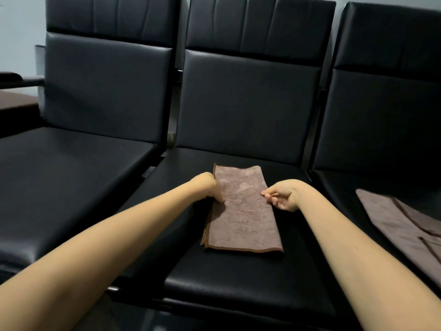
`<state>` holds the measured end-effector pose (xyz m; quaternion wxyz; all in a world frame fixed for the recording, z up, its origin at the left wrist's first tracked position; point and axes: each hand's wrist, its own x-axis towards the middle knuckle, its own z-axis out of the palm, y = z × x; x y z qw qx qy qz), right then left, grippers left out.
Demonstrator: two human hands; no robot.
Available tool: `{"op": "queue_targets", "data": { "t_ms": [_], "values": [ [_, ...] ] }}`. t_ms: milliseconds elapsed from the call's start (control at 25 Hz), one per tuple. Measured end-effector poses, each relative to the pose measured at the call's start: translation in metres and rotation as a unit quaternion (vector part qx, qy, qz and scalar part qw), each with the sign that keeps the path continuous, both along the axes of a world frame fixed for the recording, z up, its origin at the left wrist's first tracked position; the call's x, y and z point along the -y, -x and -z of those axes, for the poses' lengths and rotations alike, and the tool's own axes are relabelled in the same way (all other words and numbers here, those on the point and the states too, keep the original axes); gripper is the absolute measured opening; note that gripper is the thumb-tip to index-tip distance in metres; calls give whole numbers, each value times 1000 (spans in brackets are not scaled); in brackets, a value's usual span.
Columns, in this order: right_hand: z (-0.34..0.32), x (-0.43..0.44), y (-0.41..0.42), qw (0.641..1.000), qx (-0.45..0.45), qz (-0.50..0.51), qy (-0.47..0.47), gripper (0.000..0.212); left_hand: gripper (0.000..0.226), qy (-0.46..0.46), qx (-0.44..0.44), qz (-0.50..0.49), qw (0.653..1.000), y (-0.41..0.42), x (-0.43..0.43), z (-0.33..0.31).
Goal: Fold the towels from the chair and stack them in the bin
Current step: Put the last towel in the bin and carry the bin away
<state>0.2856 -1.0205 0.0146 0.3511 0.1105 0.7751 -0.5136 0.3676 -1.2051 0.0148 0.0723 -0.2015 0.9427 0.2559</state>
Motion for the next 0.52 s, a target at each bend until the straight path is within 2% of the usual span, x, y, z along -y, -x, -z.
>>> {"op": "queue_targets", "data": {
  "t_ms": [80, 160, 240, 280, 400, 440, 520],
  "values": [
    [-5, 1, -2, 999, 7, 16, 39, 16, 24, -94, 33, -39, 994, 1, 5, 0],
    [-9, 1, -4, 995, 1, 46, 85, 11, 22, -221, 52, -105, 968, 3, 13, -2],
    [-14, 2, -4, 987, -29, 65, 143, 7, 25, -340, -3, -135, 931, 7, 21, -8],
    [-19, 4, -4, 978, -52, 72, 188, 8, 25, -410, -55, -134, 901, 10, 24, -13],
    [-43, 9, -5, 919, -179, 67, 344, 21, 20, -601, -218, -115, 760, 15, 26, -35],
    [-52, 10, -6, 892, -217, 69, 391, 31, 14, -621, -256, -94, 735, 16, 26, -42],
    [-60, 8, -10, 851, -232, 73, 465, 41, 5, -637, -305, -48, 706, 16, 24, -46]
  ]
}}
